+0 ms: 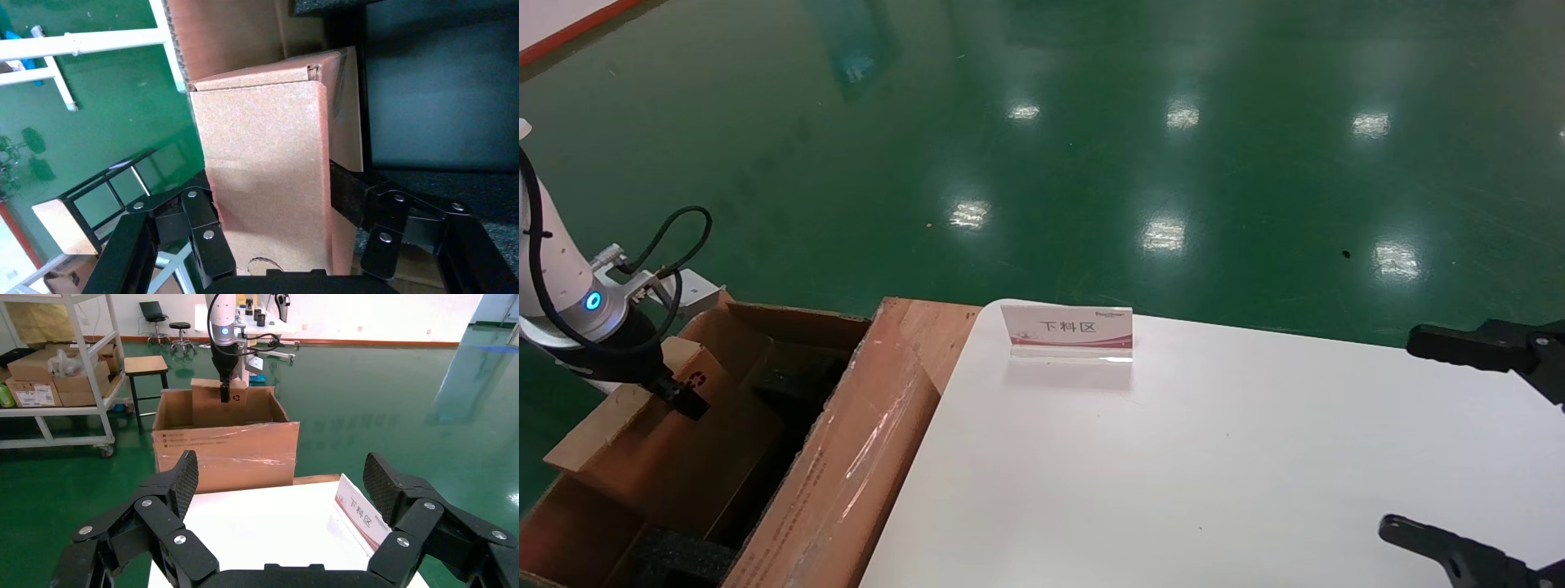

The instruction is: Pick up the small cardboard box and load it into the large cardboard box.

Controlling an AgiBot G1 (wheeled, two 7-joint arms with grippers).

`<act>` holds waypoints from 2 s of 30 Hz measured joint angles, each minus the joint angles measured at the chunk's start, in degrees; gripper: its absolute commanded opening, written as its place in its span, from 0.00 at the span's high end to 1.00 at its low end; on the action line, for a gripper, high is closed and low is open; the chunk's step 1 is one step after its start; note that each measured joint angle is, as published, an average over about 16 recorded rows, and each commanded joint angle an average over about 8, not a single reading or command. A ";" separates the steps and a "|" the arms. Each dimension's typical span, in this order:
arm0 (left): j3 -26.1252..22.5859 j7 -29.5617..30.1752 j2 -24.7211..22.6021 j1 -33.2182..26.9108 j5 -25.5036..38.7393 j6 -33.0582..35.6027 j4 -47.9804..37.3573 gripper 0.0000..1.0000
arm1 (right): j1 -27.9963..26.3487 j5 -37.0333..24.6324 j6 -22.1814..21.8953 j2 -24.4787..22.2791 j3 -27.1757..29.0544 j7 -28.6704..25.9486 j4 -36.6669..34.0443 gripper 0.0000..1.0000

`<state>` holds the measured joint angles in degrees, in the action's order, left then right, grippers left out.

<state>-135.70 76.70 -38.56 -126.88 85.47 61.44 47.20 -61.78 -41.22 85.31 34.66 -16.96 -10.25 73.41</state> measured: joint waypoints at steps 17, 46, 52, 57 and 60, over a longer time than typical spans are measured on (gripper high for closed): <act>-0.05 -0.08 0.02 -0.29 0.26 -0.02 0.18 0.00 | 0.00 0.00 0.00 0.00 0.03 -0.01 0.00 0.00; 9.95 -5.73 8.30 -11.93 -0.77 -16.02 17.68 0.00 | -0.04 0.05 0.00 -0.01 -0.02 0.04 -0.06 0.00; 15.90 -8.96 8.32 -8.60 -1.93 -15.19 19.76 0.00 | -0.05 0.07 0.00 -0.01 -0.03 0.05 -0.08 0.00; 23.97 -13.43 8.04 -3.17 -5.03 -12.49 20.67 0.00 | -0.06 0.08 0.00 -0.01 -0.04 0.06 -0.10 0.00; 29.53 -16.48 7.78 0.81 -7.27 -10.36 21.00 0.00 | -0.06 0.09 0.00 -0.02 -0.05 0.07 -0.11 0.00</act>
<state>-106.17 60.23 -30.79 -126.08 78.20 51.08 68.20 -61.85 -41.13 85.31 34.64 -17.01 -10.18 73.30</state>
